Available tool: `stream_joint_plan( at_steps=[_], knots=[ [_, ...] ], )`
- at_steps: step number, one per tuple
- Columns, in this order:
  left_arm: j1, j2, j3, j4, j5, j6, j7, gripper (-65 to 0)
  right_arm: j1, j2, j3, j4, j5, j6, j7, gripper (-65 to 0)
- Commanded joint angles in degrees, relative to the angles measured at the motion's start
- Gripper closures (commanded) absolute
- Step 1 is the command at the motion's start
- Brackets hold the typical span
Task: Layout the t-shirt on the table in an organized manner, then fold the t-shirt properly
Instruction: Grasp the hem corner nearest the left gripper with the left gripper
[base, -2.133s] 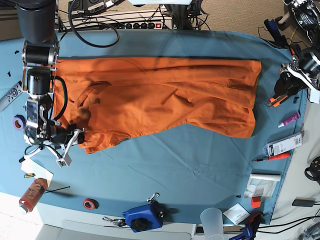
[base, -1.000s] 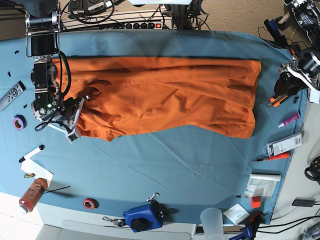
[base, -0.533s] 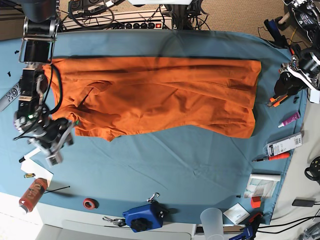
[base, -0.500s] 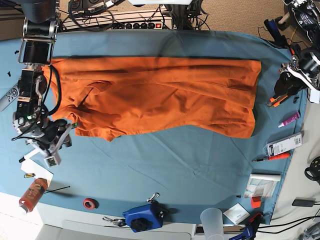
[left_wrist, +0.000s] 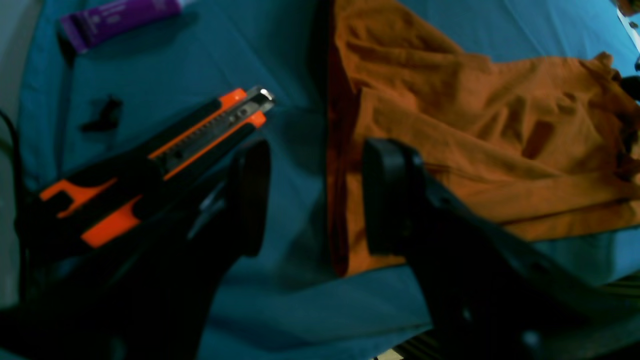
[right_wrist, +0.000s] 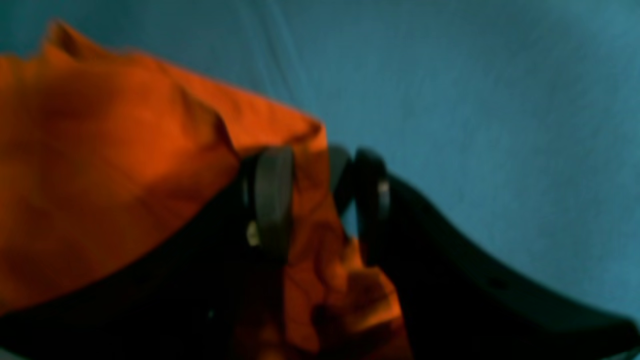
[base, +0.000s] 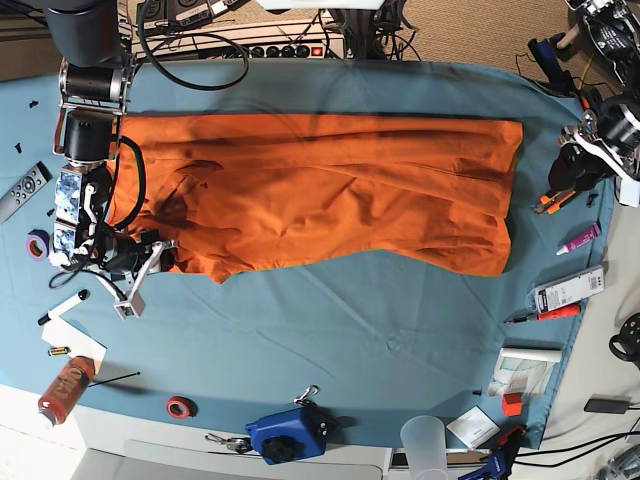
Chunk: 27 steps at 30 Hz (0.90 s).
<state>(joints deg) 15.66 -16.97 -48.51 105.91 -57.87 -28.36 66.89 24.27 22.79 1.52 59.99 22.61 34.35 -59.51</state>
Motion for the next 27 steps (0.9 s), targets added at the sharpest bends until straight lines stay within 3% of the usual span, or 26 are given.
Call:
stream_joint_plan(
  at_steps=[1,3,5,7,11,16,23,27],
  knots=[
    [-0.28,-0.66,-0.35,0.94,-1.33,-0.24,-2.67,-30.7,1.09,0.5,0.24,0.24,0.28,0.17,-0.07,-21.3],
    [-0.42,-0.31,0.5,0.94,-0.9,-0.5,-5.27,-30.7,1.16,0.66,0.26,0.24,0.24,0.17,-0.37,-21.3],
    [-1.38,-0.5,3.58,0.92,1.95,-3.87,-7.1,-30.7,1.29,0.74,0.26,0.26,0.24,0.15,-0.52,-21.3],
    [-3.43,-1.2,9.07,0.92,6.16,-5.01,-7.43,-30.7,1.27,0.7,0.26,0.26,0.33,0.15,-0.52,-21.3],
    [-10.29,-4.66,23.12,0.87,19.69,-5.16,-11.17,-30.7,1.27,0.7,0.26,0.26,0.31,0.15,-0.5,-21.3],
    [-19.67,-9.64,36.7,0.48,35.56,-2.32,-14.36,-30.8,1.27,0.72,0.26,0.26,0.28,0.15,-1.38,-21.3],
    [-27.89,-14.51,47.95,-11.67,36.74,-3.74,-14.27,-30.8,1.27,0.72,0.26,0.26,0.28,0.15,-1.62,-21.3],
    [-32.11,-14.34,48.13,-22.18,34.07,-1.07,-14.38,-30.8,1.27,0.72,0.26,0.26,0.28,0.15,-1.68,-21.3]
  ],
)
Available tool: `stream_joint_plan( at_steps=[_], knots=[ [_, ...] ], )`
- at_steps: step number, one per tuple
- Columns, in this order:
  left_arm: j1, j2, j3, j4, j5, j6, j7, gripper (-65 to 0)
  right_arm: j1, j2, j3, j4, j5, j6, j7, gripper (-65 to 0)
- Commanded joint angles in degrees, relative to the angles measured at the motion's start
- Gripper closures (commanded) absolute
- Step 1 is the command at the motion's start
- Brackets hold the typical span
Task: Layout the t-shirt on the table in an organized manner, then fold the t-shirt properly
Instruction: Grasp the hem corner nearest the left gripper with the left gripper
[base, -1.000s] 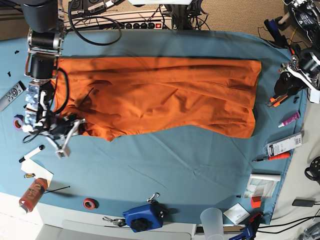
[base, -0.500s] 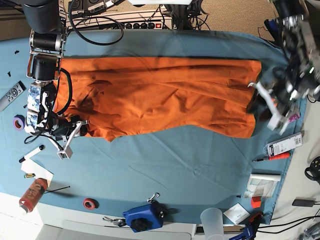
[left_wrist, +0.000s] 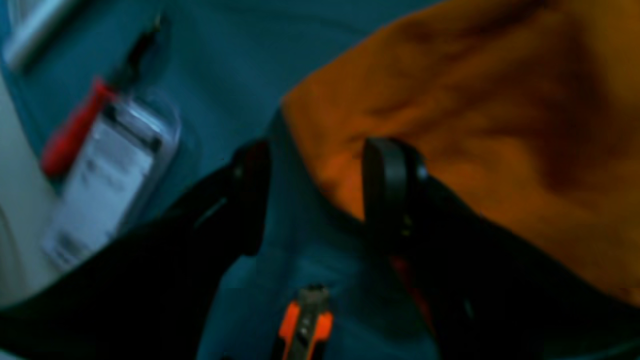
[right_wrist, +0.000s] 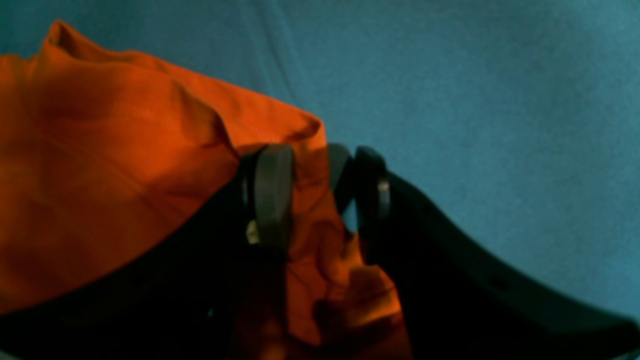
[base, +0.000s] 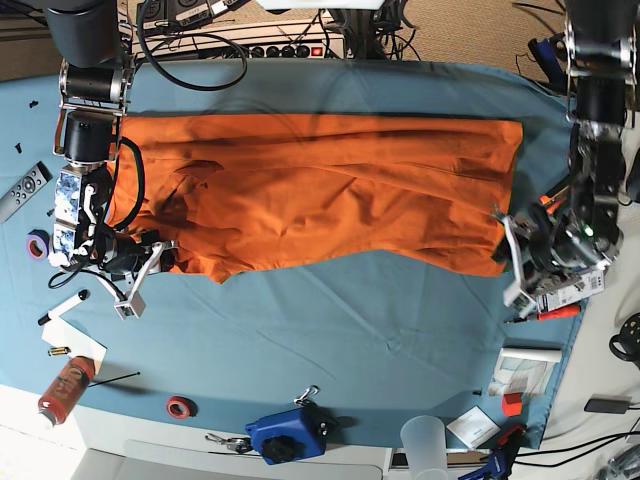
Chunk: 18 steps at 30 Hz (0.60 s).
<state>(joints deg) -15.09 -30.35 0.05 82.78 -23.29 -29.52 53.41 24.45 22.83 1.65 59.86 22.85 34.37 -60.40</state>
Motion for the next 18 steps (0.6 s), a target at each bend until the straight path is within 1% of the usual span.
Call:
stream_joint_plan(
  at_steps=[1,3,5,6,9,11,14,16,18],
  knots=[
    [-2.34,-0.94,-0.44,-1.2,-1.73,0.09,-0.92,-30.8,1.09,0.68,0.13,0.39,0.04,0.13,-0.87,-21.3],
    [-4.04,-0.92,-0.44,-4.68,-4.87,-0.72,-0.9,-30.8,1.07,0.68,0.13,0.42,0.04,0.13,-0.96,-21.3],
    [-5.09,-0.92,-0.44,-7.04,-7.87,-2.86,-0.31,-30.8,1.09,0.68,0.13,0.39,0.04,0.13,-1.07,-21.3],
    [-5.31,-0.92,-0.44,-7.8,-9.4,-3.63,0.59,-30.8,1.09,0.68,0.13,0.39,0.04,0.13,-1.09,-21.3],
    [-5.38,-0.9,-0.44,-8.94,-13.6,-4.07,5.27,-30.7,1.07,0.68,0.13,0.39,0.04,0.13,-1.11,-21.3],
    [-5.35,-0.92,-0.44,-8.98,-14.25,-4.02,7.39,-30.8,1.09,0.68,0.13,0.42,0.04,0.13,-1.09,-21.2],
    [-5.35,-0.9,-0.44,-8.98,-14.29,-4.0,7.45,-30.7,1.09,0.68,0.13,0.39,0.04,0.13,-1.09,-20.1],
    [-5.35,-0.85,-0.44,-8.98,-14.75,-3.98,7.48,-30.0,1.09,0.68,0.13,0.39,0.02,0.13,-1.09,-13.2],
    [-5.38,-0.79,-0.44,-8.98,-15.85,-3.98,7.43,-24.1,1.09,0.68,0.13,0.39,0.0,0.13,-1.09,-6.0]
  ],
)
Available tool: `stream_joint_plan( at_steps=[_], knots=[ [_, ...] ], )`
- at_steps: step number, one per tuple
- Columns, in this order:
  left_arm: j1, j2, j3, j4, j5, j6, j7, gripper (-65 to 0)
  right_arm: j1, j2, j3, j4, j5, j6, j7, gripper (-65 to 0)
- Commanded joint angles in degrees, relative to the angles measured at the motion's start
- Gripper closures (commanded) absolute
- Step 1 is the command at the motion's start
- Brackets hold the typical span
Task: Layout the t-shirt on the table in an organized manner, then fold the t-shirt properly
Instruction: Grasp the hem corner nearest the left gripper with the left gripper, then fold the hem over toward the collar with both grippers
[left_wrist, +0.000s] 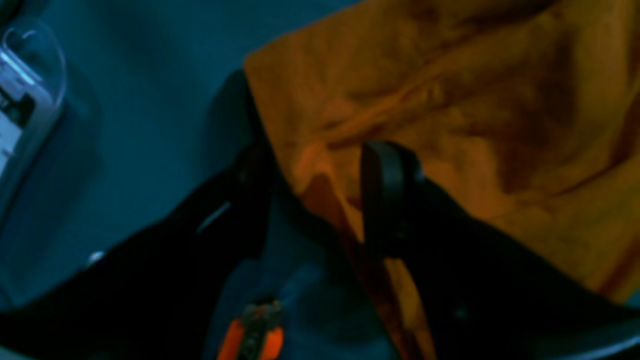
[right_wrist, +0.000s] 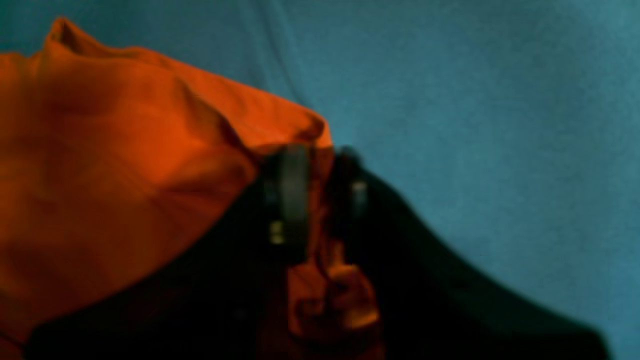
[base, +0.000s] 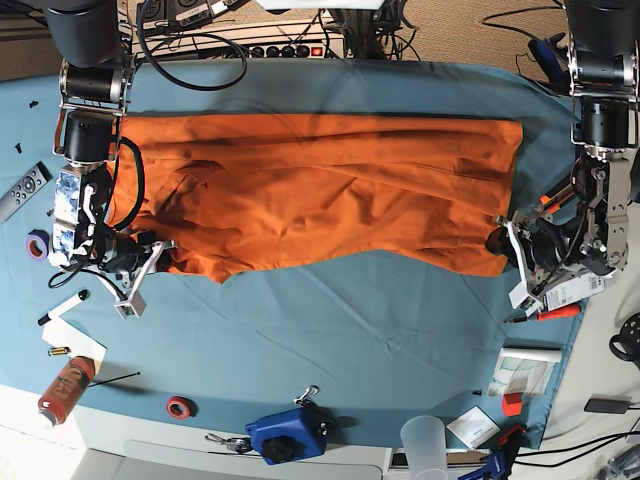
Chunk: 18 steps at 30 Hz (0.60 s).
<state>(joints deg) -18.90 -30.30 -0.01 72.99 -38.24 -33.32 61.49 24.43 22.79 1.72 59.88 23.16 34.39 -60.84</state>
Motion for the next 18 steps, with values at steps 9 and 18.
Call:
stream_joint_plan(
  at_steps=[9,18],
  knots=[
    [-1.6,-0.85,-1.25,0.85,-4.92,1.99,-0.85,0.0,1.42,1.22,0.68,0.52,-3.67,0.07,4.04,0.0],
    [-1.55,-0.85,-16.13,0.9,-8.74,1.68,1.42,0.0,3.34,1.81,12.44,3.13,-2.14,0.2,7.08,0.0]
  ],
)
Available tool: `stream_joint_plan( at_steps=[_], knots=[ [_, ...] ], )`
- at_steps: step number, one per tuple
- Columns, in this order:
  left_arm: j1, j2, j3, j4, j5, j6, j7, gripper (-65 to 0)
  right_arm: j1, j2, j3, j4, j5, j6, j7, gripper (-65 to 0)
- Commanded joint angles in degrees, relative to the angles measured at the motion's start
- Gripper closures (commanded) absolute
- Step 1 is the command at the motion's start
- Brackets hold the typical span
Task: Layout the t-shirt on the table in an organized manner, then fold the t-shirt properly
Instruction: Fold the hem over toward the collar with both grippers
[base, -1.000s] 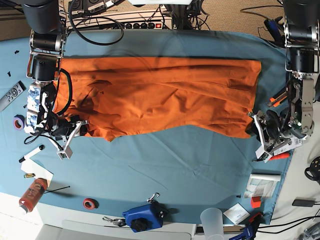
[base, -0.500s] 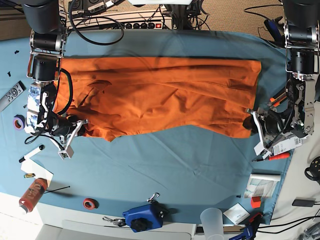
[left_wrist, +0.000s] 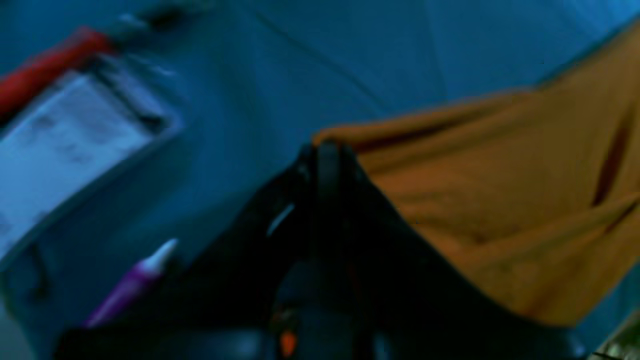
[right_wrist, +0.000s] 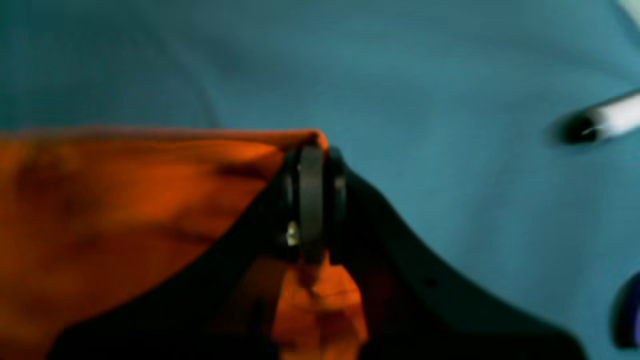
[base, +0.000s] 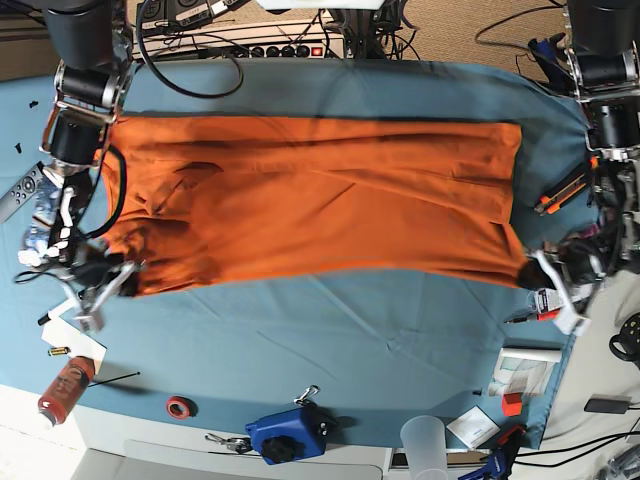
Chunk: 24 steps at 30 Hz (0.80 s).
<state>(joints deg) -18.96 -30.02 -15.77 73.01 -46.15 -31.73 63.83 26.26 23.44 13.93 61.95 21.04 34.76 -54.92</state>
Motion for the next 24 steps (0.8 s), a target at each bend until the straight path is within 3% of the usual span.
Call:
stream_joint_plan(
  at_steps=[1,10,15,19,24],
  knots=[
    [-1.36,-1.14,-1.7,0.87,-0.9,0.09,-0.37,0.0,1.75,1.18,1.49,1.05,-0.04,0.07,1.18,0.0],
    [2.71,-0.07,-3.87,0.87,-1.44,0.11,-4.68,0.0,1.99,1.14,1.49,1.05,0.39,1.4,1.42,0.0],
    [2.69,1.68,-3.87,0.87,-1.05,-2.29,-6.93,0.0,1.99,1.16,1.49,1.05,0.35,1.22,1.99,0.0],
    [2.62,1.88,-4.07,0.87,-2.75,-1.09,-6.51,0.0,1.99,1.16,1.68,1.05,0.9,1.2,0.79,0.0],
    [2.6,1.9,-8.09,1.38,-9.46,-1.18,-1.4,0.0,1.99,1.16,3.93,1.07,5.66,1.22,-2.23,0.0]
  ],
)
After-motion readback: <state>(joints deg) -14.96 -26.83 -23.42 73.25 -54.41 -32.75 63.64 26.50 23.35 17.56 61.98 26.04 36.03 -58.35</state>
